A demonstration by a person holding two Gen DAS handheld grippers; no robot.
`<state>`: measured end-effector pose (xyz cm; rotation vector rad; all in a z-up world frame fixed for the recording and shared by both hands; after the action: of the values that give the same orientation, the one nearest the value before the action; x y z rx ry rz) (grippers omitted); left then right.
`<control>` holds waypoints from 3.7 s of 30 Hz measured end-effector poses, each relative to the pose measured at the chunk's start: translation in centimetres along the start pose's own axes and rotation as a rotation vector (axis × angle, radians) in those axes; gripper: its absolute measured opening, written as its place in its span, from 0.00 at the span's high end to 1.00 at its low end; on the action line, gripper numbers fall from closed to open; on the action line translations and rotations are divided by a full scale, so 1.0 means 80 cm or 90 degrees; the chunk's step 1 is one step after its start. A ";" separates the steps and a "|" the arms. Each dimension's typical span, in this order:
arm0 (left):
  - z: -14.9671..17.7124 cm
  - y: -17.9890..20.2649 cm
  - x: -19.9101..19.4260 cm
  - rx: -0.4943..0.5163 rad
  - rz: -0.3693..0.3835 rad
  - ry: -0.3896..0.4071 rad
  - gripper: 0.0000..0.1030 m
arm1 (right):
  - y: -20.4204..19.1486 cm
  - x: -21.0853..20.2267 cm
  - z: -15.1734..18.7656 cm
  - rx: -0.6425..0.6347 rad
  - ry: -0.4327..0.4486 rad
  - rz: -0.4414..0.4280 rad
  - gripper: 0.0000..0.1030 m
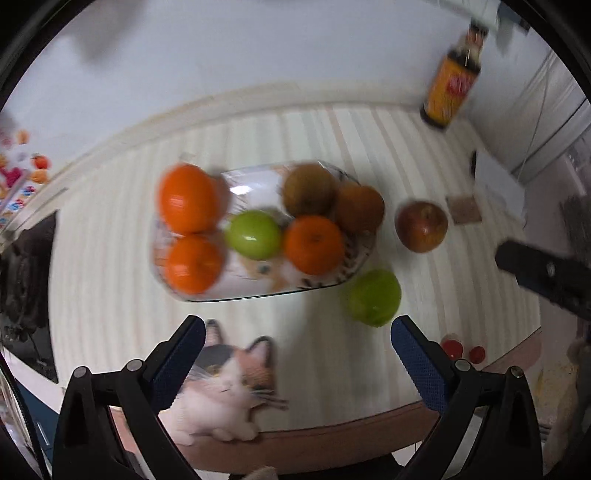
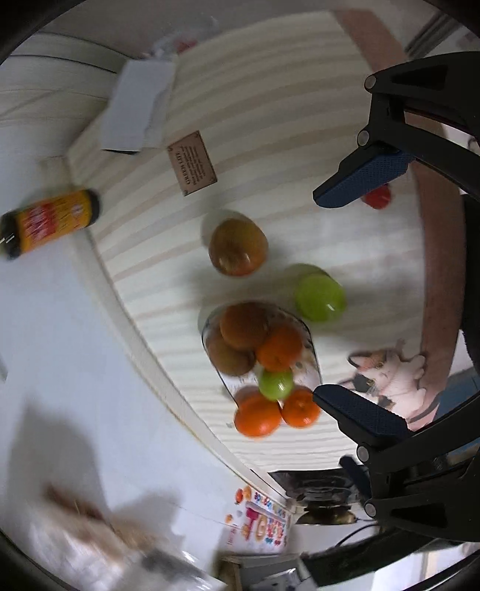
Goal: Organize fruits
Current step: 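Grasp the brown apple with the right tool while the left tool grasps the green apple, then carry both apples onto the deer plate and open both tools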
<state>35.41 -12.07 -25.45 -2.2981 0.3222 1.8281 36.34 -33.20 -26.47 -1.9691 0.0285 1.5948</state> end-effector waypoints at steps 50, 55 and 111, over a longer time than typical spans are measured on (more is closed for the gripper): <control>0.008 0.024 0.093 -0.009 0.207 -0.098 0.32 | 0.071 0.146 -0.026 -0.024 -0.132 -0.023 0.31; 0.000 0.063 0.112 0.008 0.243 -0.127 0.34 | 0.078 0.142 -0.028 -0.015 -0.125 -0.022 0.31; -0.144 -0.175 -0.001 -0.144 0.131 -0.012 0.44 | -0.192 0.160 -0.064 -0.290 -0.095 -0.086 0.31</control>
<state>50.16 -1.85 -22.62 -2.4744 0.3798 2.0799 50.20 -18.52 -30.86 -2.1161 -0.5618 1.7655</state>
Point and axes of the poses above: each gripper's, at about its wrist camera, not at the fingertips, and x roughly the way its jaws point, y to its right, z to its underside, the point moved 3 cm from there along x, roughly the way its jaws point, and after that the axes turned 4 degrees about x, right-handed, at the moved point
